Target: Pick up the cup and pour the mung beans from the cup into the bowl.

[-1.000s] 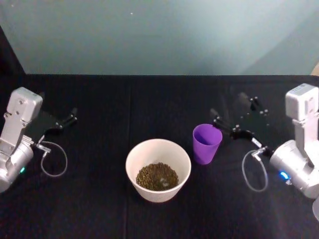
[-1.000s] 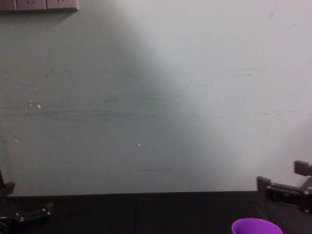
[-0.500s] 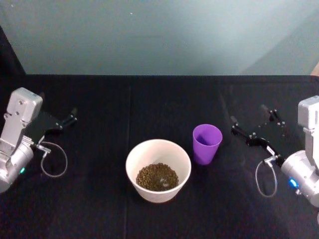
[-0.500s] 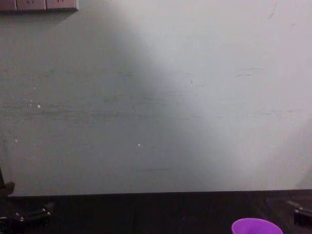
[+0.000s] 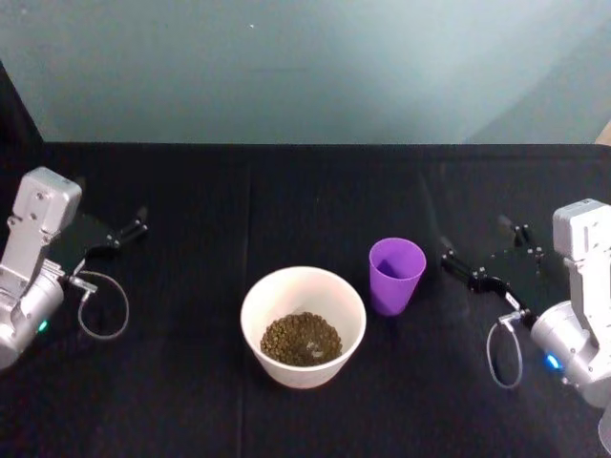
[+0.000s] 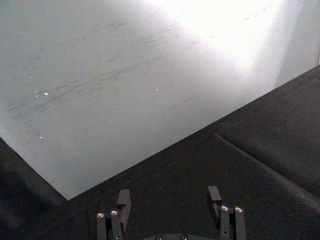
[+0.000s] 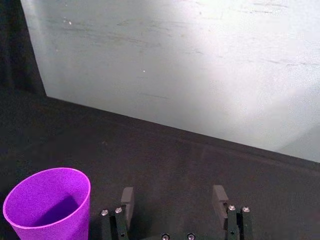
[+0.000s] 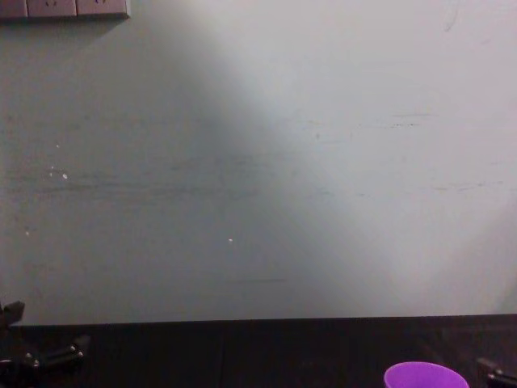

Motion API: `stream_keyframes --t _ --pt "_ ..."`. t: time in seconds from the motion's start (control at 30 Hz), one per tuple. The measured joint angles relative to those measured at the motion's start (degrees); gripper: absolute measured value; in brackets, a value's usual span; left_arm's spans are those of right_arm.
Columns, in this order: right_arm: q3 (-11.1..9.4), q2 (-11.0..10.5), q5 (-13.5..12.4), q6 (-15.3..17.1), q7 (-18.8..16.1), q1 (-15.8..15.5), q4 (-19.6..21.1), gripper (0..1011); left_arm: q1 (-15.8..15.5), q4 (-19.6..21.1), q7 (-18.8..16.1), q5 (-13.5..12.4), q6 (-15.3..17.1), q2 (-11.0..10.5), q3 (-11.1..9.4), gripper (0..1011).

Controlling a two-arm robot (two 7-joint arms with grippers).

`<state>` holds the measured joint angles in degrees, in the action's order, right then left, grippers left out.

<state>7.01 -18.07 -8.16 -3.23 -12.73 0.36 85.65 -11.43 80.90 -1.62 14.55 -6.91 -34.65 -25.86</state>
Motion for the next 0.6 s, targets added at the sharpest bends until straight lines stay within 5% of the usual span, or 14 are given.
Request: stream_keyframes --t 0.13,0.6 --pt "0.0 0.3 1.6 0.0 0.8 -0.3 0.4 1003 0.0 0.0 0.0 0.0 0.0 0.0 0.0 1000" --pt "0.0 0.2 1.3 0.0 0.7 -0.2 0.4 1003 0.0 0.0 0.0 0.0 0.0 0.0 0.0 1000"
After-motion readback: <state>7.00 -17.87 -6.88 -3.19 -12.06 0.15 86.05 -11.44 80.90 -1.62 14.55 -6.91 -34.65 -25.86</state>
